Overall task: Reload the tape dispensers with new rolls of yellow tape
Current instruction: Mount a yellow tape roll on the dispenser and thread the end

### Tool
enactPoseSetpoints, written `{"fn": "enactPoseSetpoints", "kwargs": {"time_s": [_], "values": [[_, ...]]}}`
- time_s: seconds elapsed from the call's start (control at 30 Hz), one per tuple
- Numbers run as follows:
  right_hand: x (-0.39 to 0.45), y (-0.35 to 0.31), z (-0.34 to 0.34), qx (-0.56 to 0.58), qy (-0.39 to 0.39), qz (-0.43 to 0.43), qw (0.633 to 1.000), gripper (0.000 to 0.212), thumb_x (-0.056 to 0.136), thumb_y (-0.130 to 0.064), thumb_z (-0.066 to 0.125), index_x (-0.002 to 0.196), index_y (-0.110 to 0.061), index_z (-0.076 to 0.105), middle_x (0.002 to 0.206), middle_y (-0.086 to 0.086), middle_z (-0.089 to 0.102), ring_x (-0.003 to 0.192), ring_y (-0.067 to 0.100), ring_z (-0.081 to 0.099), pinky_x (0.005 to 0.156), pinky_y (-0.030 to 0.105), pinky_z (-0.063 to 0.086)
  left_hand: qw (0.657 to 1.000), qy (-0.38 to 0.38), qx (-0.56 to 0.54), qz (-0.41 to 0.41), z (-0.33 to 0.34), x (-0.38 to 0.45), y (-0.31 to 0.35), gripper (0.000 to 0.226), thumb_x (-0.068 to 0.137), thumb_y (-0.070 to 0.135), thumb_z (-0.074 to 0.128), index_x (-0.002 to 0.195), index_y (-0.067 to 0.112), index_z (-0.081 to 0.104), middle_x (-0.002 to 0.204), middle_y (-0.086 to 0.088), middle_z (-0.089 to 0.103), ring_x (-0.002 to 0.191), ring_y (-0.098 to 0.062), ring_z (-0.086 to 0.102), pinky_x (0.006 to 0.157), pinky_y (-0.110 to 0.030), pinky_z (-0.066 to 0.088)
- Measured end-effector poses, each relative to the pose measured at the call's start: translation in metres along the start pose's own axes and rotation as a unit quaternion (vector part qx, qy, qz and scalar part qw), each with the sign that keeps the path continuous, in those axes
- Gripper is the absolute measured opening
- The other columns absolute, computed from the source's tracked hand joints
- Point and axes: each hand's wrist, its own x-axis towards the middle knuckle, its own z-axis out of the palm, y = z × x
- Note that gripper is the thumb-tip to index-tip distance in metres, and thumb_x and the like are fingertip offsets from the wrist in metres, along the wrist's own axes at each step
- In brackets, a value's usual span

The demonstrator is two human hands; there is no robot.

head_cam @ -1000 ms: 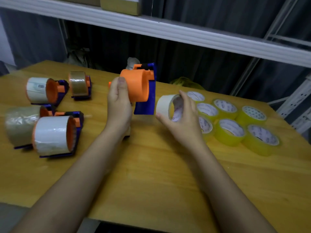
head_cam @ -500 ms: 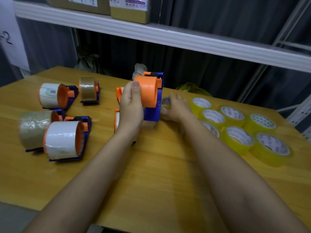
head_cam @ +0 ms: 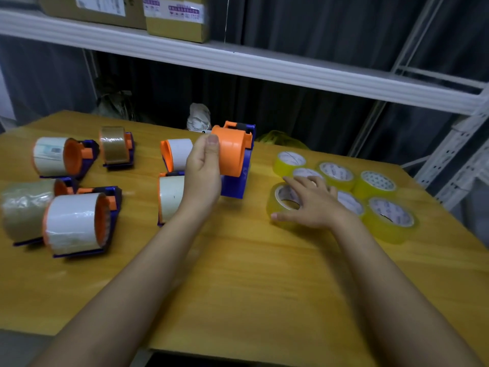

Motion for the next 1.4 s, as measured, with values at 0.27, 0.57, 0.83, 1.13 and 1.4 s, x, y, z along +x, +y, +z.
{"fn": "enactPoseSetpoints", "kwargs": {"time_s": [0.27,0.57,0.83,1.13,1.4], "values": [[0.011,0.006,0.012,-0.015,-0.020,-0.019,1.000,0.107,0.068,-0.078,0.060,0.152,-0.039,0.006,0.162,-0.003,0.006,0.148,0.022,-0.007,0.115,0.053,-0.010,1.000,-0.019,0.015,-0.006,0.008,-0.012,-0.006,0.027,0.104,0.027,0.029,0.087,0.025,0.050,0.074,0.009,0.048,0.059,0.013,0.048,0.057,-0.003,0.036],[0.004,-0.009,0.013,0.300,0.190,-0.018,0.935,0.096,0.070,-0.067,0.070,0.148,-0.031,0.028,0.152,-0.003,0.034,0.140,0.020,0.029,0.114,0.046,0.030,1.000,-0.028,-0.003,-0.014,0.000,-0.015,-0.007,0.028,0.103,0.025,0.031,0.083,0.024,0.051,0.073,0.009,0.048,0.060,0.011,0.049,0.058,-0.005,0.038],[-0.006,-0.066,0.023,0.626,0.266,-0.090,0.727,0.079,0.067,-0.060,0.064,0.133,-0.022,0.045,0.126,-0.002,0.057,0.116,0.009,0.055,0.096,0.026,0.048,0.997,-0.065,-0.002,-0.030,0.010,-0.025,-0.024,0.023,0.102,0.026,0.031,0.099,0.020,0.053,0.075,0.008,0.052,0.063,0.011,0.051,0.060,-0.005,0.038],[-0.008,-0.074,0.041,0.665,0.206,-0.092,0.712,0.073,0.070,-0.071,0.064,0.134,-0.056,0.035,0.149,-0.003,0.039,0.135,0.017,0.041,0.108,0.039,0.042,0.992,-0.087,-0.084,-0.038,0.004,-0.030,-0.031,0.021,0.100,0.021,0.033,0.096,0.019,0.053,0.078,0.007,0.055,0.065,0.008,0.053,0.062,-0.007,0.040],[-0.007,-0.080,0.040,0.768,0.159,-0.053,0.618,0.084,0.077,-0.063,0.065,0.139,-0.009,0.047,0.129,0.019,0.060,0.120,0.034,0.057,0.103,0.053,0.044,0.992,-0.124,-0.019,0.032,0.000,-0.032,-0.036,0.020,0.094,0.034,0.034,0.091,0.024,0.050,0.076,0.010,0.050,0.066,0.004,0.047,0.062,-0.010,0.039]]}}
